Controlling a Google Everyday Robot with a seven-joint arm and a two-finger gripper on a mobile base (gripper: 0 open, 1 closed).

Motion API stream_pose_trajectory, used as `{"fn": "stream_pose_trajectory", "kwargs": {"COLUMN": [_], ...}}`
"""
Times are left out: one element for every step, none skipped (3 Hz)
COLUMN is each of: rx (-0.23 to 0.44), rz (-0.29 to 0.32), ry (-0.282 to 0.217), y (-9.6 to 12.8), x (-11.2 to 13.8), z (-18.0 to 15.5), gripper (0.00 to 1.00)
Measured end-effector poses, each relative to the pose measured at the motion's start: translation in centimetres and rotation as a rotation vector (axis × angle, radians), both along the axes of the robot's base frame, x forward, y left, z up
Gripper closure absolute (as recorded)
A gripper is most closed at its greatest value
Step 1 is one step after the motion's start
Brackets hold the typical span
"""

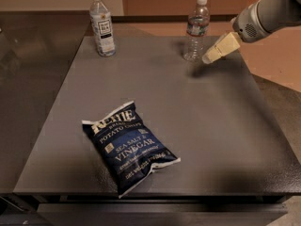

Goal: Move water bottle near blue chip bag

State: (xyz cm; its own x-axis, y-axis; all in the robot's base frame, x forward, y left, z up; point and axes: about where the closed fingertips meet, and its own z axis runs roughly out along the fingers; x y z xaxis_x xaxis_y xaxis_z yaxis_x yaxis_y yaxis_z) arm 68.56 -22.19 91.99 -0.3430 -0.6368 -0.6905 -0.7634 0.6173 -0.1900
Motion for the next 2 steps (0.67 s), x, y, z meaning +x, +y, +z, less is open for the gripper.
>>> {"fn": "stream_pose_trajectory", "kwargs": {"rx": [0.054,0.101], "rz": [0.022,0.028], "ry": [0.012,0.015], "y": [1.9,3.1], "x": [2.3,4.2], "z": [-1.0,-1.7], "gripper": [0.0,0.0]}}
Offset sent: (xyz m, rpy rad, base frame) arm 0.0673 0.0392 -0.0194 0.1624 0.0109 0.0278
